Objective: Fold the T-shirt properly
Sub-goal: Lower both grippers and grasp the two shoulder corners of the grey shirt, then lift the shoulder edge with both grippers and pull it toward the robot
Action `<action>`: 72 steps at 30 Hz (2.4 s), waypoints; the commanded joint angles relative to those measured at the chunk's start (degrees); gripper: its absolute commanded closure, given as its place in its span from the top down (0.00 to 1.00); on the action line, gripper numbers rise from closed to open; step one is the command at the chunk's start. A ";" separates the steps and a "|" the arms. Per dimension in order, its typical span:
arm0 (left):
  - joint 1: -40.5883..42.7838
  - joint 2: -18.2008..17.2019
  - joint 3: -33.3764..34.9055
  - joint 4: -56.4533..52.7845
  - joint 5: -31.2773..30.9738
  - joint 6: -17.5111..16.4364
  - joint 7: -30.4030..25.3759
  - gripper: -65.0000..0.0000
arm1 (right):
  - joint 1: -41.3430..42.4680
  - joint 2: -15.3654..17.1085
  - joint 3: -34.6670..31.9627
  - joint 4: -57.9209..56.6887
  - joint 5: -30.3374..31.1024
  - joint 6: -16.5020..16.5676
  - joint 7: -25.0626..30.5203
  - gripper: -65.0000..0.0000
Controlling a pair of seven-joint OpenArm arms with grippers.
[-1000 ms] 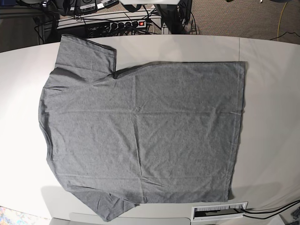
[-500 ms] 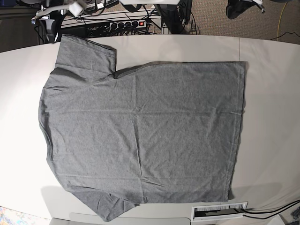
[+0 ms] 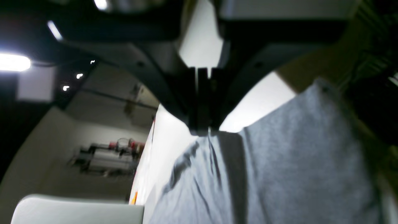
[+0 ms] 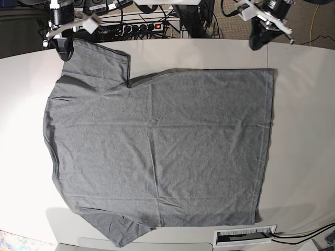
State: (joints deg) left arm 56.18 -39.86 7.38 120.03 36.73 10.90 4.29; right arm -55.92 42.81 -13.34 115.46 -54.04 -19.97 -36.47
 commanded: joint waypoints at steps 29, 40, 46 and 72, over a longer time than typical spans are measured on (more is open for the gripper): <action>-27.50 -5.11 -0.26 -17.16 -19.58 -28.06 1.75 0.38 | 5.77 0.55 0.31 12.46 15.13 29.46 -2.03 0.25; -29.24 -7.08 -0.26 -18.32 -21.40 -31.85 1.79 0.06 | 5.79 0.55 0.33 12.46 15.02 28.96 -2.89 0.25; -29.31 -8.52 -0.26 -18.21 -21.40 -34.53 2.34 0.00 | 5.77 0.55 0.33 12.46 15.10 26.12 -5.68 0.25; -22.84 -10.47 -0.26 -15.21 -20.06 -33.88 2.43 0.00 | 9.51 0.55 0.33 4.92 31.08 37.68 -2.45 0.51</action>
State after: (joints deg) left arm 32.67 -49.43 7.05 104.88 16.27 -21.43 5.72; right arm -46.30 42.68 -13.28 119.63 -22.44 18.06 -39.35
